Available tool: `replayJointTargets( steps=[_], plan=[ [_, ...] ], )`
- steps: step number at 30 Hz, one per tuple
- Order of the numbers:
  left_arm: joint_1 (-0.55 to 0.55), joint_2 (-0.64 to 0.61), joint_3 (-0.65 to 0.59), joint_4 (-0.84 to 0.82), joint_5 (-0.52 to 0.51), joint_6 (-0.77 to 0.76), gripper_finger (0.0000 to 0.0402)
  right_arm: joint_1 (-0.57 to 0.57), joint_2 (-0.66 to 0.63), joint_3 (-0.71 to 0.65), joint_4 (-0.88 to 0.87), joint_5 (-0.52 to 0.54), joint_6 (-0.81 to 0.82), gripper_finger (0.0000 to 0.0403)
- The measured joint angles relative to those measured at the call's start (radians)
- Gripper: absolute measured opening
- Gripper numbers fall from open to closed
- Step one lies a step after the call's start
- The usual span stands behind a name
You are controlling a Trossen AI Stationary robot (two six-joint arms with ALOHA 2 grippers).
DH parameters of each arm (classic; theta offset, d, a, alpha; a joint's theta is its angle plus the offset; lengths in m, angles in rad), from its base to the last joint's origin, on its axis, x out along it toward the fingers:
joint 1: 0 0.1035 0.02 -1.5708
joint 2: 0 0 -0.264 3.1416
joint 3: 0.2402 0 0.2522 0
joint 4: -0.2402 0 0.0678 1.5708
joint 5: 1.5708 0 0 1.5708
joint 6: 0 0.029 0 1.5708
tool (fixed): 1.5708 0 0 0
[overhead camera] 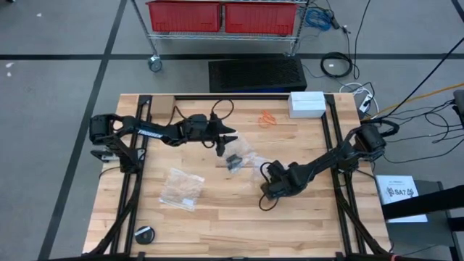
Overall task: Sort rubber bands
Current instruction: Adjust the transparent zip bags that contain rubber bands
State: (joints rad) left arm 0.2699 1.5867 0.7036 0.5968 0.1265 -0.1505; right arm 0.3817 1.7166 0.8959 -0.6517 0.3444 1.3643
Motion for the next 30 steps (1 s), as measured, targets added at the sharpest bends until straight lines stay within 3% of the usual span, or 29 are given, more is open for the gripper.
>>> replayJointTargets(
  steps=[7, 12, 16, 19, 23, 27, 30],
  plan=[
    [-0.002, 0.0, 0.0, -0.001, 0.001, 0.002, 0.0162, -0.001, -0.052, -0.016, -0.268, -0.07, -0.094, 0.0],
    [-0.001, 0.0, 0.0, -0.014, 0.031, 0.017, 0.0162, -0.016, -0.15, -0.016, -0.423, -0.01, -0.149, 0.0],
    [-0.002, -0.015, -0.002, -0.061, 0.106, 0.09, 0.0161, -0.036, -0.245, -0.015, -0.215, 0.079, -0.228, 0.0],
    [-0.018, -0.059, -0.001, -0.107, 0.105, 0.153, 0.0147, -0.08, -0.235, -0.013, 0.018, 0.141, -0.391, 0.0],
    [-0.04, -0.137, -0.001, -0.211, 0.02, 0.231, 0.0101, -0.192, -0.156, -0.013, 0.256, 0.149, -0.619, 0.0],
    [-0.056, -0.221, -0.001, -0.328, -0.082, 0.265, 0.0029, -0.315, -0.088, -0.013, 0.445, 0.148, -0.822, 0.0],
    [-0.055, -0.262, -0.001, -0.371, -0.108, 0.264, 0.0008, -0.394, -0.032, -0.013, 0.584, 0.052, -0.967, 0.0]
  ],
)
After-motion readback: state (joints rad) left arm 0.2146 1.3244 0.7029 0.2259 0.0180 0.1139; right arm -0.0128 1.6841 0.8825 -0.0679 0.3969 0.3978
